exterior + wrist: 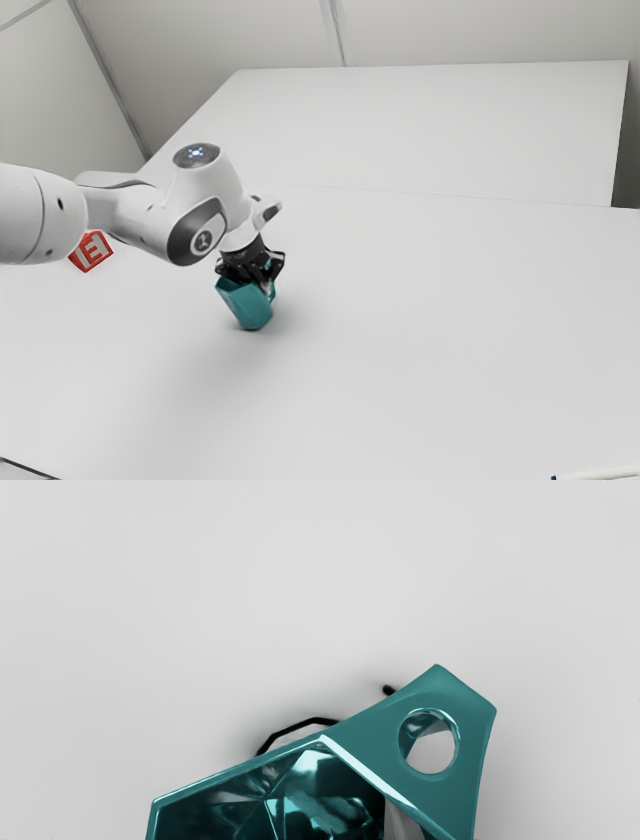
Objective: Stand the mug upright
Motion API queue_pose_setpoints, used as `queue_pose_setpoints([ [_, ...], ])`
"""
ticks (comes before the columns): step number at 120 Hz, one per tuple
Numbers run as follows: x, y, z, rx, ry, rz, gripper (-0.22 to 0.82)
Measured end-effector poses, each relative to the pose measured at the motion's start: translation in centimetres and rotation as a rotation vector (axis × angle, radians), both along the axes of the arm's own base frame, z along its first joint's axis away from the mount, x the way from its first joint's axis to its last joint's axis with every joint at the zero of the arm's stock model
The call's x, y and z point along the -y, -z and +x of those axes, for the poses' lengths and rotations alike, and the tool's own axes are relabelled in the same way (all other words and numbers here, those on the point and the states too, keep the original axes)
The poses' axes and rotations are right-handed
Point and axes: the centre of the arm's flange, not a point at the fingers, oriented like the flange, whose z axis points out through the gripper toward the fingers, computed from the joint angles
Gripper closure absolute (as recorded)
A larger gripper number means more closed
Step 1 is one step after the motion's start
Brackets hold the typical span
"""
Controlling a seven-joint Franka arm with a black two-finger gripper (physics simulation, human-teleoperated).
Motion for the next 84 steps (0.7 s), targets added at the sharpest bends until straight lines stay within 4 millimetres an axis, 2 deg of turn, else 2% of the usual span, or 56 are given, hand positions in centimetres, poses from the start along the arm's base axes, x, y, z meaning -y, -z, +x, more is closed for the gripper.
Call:
queue_pose_setpoints([
  [12,-0.3,0.0,0.1,0.006,-0.028,-0.004,0.78],
  [33,-0.5,-0.7,0.0,0.016,-0.055,-0.010,0.40],
  [48,-0.5,-2.5,-0.2,0.036,-0.065,-0.003,0.22],
  [64,-0.5,-4.6,-0.5,0.057,-0.073,0.007,0.12],
  [84,0.3,-7.9,-0.9,0.083,-0.069,0.023,0.05],
])
